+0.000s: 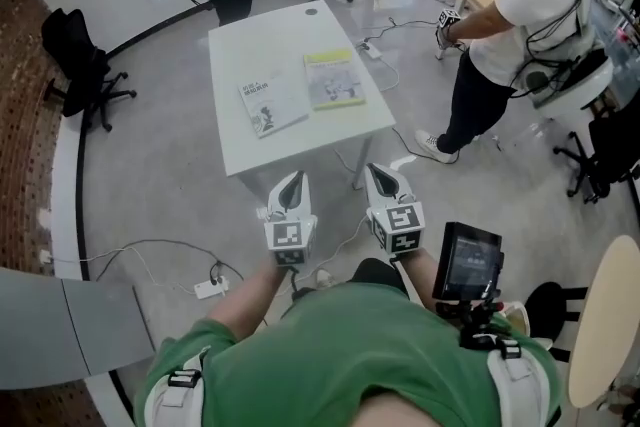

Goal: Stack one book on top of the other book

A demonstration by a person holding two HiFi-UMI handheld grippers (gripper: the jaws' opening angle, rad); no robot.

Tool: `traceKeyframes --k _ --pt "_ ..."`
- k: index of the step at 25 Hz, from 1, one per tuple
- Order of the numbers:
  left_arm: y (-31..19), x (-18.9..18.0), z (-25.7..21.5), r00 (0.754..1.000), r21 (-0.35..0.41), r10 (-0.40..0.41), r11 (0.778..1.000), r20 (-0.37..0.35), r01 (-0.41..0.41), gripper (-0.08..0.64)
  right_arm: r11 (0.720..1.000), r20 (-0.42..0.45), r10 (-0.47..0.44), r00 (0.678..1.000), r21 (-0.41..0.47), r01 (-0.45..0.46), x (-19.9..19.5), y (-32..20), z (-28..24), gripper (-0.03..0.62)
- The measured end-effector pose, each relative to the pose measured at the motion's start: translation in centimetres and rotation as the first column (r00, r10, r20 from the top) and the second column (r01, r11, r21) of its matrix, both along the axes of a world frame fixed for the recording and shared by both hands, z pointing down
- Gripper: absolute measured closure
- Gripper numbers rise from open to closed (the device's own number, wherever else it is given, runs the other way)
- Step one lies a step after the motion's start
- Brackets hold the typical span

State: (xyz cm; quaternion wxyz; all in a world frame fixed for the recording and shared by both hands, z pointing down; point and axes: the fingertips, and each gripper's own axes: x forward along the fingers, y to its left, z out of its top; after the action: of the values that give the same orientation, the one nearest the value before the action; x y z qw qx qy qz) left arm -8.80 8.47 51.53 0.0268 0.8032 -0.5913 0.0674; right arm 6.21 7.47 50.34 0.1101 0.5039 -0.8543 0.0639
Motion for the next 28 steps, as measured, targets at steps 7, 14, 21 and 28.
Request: traceKeyframes --k 7,14,21,28 --pt "-2.4 -0.7 0.2 0.999 -0.029 0.017 0.999 -0.044 -0.018 0.554 1.000 -0.011 0.012 1.000 -0.001 -0.012 -1.1 -2.7 0.2 0.589" --pt "-5.4 -1.5 0.1 1.000 -0.027 -0.016 1.000 -0.018 0.015 0.554 1.000 0.005 0.001 1.000 -0.002 -0.001 -1.5 -6.5 0.4 0.589" --pt "-10.1 -1.5 1.5 0.999 -0.044 -0.048 0.998 0.008 0.049 0.554 1.000 0.025 -0.018 1.000 -0.015 0.018 -0.9 -11.4 1.2 0.589" --pt "-15.9 -0.2 2.2 0.996 -0.084 -0.080 0.993 0.049 0.084 0.554 0.998 0.046 -0.052 0.998 -0.036 0.054 0.7 -17.5 1.9 0.589"
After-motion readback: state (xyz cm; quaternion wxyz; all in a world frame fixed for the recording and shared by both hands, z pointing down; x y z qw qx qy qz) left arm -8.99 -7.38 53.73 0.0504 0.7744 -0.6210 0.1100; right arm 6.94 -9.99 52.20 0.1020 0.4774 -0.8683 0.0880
